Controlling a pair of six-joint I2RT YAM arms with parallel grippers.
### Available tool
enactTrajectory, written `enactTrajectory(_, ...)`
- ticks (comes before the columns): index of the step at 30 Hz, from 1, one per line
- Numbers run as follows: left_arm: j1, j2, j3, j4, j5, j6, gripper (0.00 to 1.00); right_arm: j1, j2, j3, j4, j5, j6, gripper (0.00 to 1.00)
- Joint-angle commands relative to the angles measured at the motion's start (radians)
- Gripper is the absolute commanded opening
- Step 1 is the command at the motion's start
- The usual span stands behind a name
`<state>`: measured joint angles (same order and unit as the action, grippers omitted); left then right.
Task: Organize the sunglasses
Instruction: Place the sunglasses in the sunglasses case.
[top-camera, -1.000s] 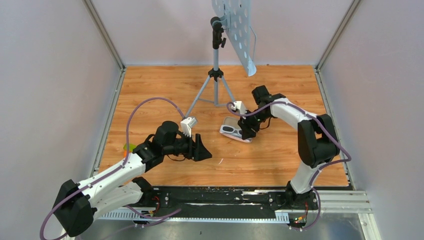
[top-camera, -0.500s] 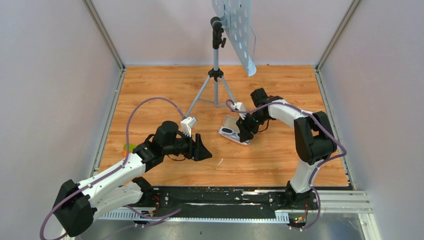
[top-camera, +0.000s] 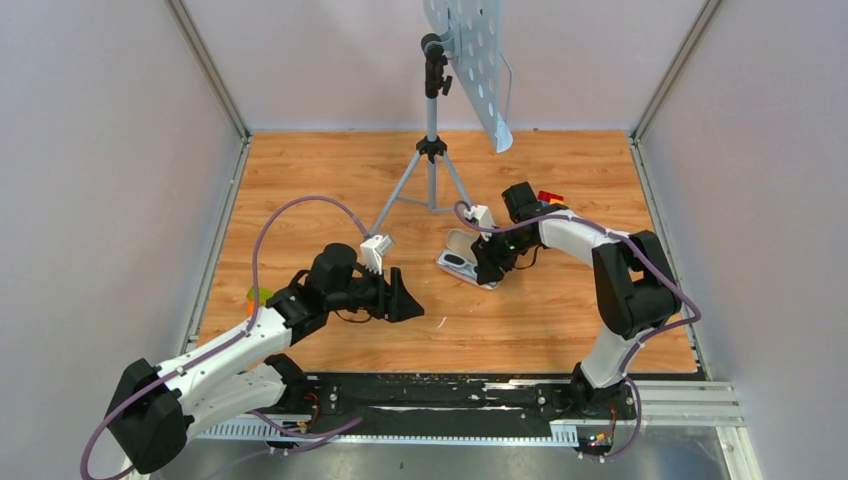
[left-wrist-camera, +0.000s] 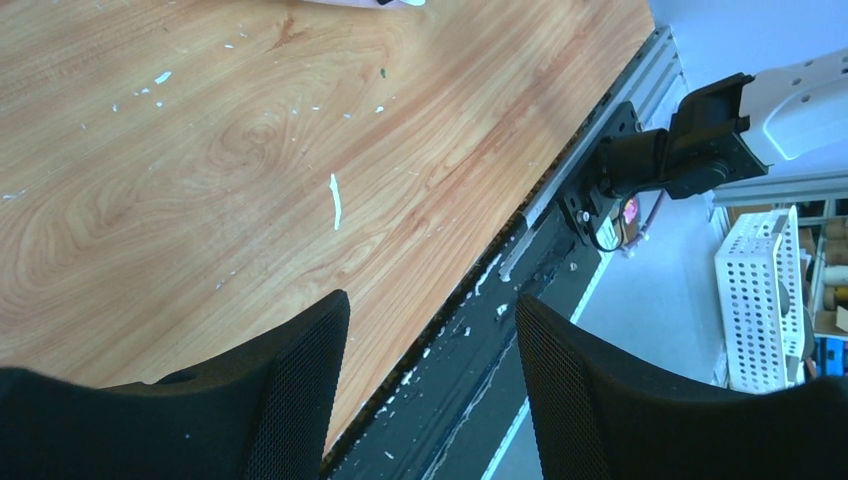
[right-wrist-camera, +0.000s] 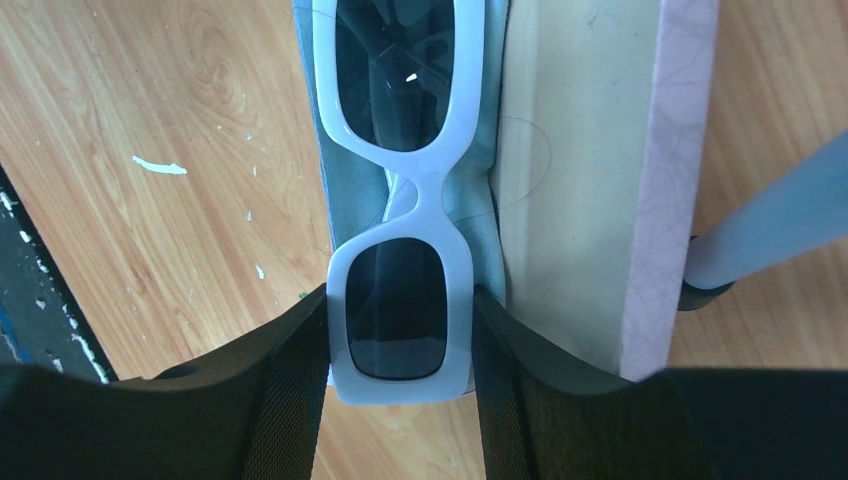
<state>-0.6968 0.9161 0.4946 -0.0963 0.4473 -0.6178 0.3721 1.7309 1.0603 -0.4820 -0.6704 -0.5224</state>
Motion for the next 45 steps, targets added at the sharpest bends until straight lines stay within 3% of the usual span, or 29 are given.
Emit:
enactTrajectory(1,0.006,0.005,-0.024,0.073,-0.031,-0.031,0.65,0.014,-0.031,-0.023,0.083,0.039,0.022,0.13)
enactTrajectory(12,0.006,0.064,-0.056,0.239,-0.144,-0.093,0.65,0.043,-0.033,-0.021,0.089,0.063,-0.008,0.19)
enactTrajectory(20,0.006,0.115,-0.061,0.300,-0.124,-0.115,0.65,0.055,-0.014,0.000,0.079,0.095,-0.027,0.34)
enactTrajectory(29,0.006,0.092,-0.100,0.317,-0.124,-0.119,0.65,0.054,-0.025,0.017,0.047,0.049,-0.046,0.44)
enactTrajectory(45,0.006,0.077,-0.149,0.354,-0.121,-0.134,0.65,0.054,0.055,0.125,-0.034,0.087,-0.005,0.44)
